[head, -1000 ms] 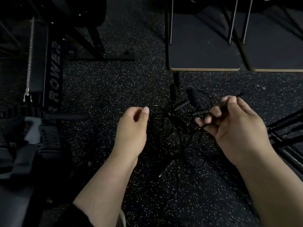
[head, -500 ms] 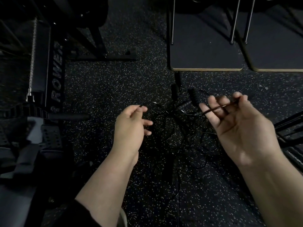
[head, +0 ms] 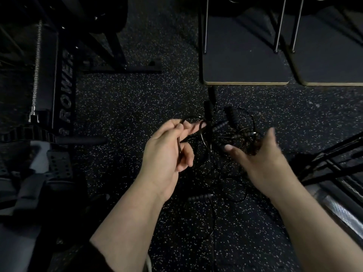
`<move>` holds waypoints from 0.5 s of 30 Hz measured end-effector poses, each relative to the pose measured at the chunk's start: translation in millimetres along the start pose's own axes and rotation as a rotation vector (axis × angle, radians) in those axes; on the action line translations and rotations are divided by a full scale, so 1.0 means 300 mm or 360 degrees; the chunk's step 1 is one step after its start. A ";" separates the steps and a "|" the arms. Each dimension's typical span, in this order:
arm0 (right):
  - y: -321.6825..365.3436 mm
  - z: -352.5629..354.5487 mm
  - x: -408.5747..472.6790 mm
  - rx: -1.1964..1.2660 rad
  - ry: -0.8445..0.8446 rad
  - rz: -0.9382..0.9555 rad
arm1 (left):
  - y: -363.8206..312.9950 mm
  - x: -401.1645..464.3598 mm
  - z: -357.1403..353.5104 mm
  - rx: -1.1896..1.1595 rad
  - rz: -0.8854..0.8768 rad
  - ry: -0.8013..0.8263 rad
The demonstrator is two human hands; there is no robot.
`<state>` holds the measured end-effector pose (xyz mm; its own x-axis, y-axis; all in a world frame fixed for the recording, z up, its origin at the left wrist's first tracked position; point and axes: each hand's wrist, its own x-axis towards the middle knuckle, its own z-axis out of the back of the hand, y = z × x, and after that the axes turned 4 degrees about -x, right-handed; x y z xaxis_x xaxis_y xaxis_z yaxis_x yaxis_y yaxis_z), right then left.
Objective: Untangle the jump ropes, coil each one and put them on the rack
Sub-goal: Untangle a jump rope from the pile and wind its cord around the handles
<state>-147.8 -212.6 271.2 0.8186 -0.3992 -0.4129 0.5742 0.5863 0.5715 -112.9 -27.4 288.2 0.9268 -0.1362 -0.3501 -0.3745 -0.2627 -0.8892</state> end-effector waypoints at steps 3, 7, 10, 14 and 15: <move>0.017 0.018 -0.019 -0.0021 -0.0232 0.0252 | 0.000 -0.003 -0.003 0.0013 -0.0019 0.0052; 0.039 -0.024 -0.060 0.0328 0.0130 0.0586 | 0.006 -0.009 -0.014 0.0102 0.0025 0.0137; 0.039 -0.078 -0.054 0.0238 -0.0079 0.0648 | 0.013 -0.012 -0.024 0.0187 0.0028 0.0202; 0.048 -0.066 -0.047 0.0606 -0.0305 0.0761 | 0.017 0.004 -0.005 0.0259 -0.0148 -0.0164; 0.053 -0.052 -0.048 0.0778 -0.0359 0.0746 | 0.019 0.014 0.008 0.0226 -0.0164 -0.0320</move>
<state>-150.6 -186.5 275.1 0.9335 -0.3495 0.0806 0.0584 0.3697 0.9273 -111.2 -27.3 281.0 0.9523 0.0806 -0.2942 -0.2830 -0.1268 -0.9507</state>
